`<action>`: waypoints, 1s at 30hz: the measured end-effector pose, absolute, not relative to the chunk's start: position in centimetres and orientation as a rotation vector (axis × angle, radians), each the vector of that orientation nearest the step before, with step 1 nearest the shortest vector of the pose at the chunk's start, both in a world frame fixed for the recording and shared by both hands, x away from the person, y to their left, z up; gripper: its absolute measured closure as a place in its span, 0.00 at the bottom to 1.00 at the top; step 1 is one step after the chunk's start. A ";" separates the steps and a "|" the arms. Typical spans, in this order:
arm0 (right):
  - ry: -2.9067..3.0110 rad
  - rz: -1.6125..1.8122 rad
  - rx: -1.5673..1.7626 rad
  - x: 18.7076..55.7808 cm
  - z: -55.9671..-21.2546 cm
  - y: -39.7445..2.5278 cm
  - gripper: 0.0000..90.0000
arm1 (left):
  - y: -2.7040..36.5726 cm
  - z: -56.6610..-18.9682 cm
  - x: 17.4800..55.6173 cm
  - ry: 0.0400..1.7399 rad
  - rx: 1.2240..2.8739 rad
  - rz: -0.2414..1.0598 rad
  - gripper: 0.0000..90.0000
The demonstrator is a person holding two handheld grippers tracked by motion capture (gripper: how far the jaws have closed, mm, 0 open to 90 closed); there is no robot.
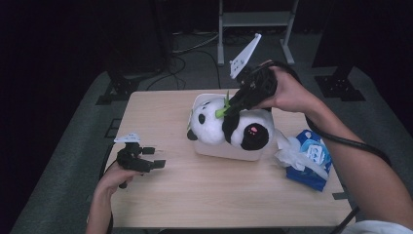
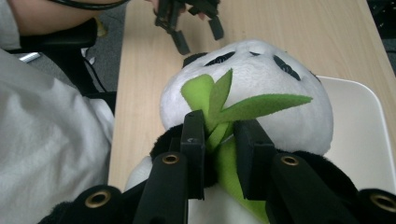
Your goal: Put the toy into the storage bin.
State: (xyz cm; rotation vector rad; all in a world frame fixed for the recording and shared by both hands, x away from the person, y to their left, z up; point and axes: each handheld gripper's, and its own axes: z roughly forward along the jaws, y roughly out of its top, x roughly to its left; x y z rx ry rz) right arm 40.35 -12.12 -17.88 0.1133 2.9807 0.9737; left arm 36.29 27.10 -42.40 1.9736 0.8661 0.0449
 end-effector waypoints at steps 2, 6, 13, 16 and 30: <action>2.981 0.974 0.120 40.8 -17.9 -12.2 0.83 | 27.4 -42.4 36.3 0.867 1.967 0.048 0.09; 2.992 0.957 0.177 43.6 -18.9 -12.6 0.83 | 27.5 -42.3 36.3 0.879 1.964 0.054 0.09; 3.023 0.926 0.243 46.5 -21.3 -13.1 0.83 | 27.8 -42.2 36.2 0.882 1.962 0.060 0.09; 3.039 0.903 0.278 47.3 -22.4 -13.3 0.83 | 27.8 -42.2 36.2 0.882 1.964 0.058 0.09; 3.072 0.924 0.253 47.9 -24.0 -12.5 0.83 | 27.7 -42.2 36.2 0.880 1.965 0.058 0.09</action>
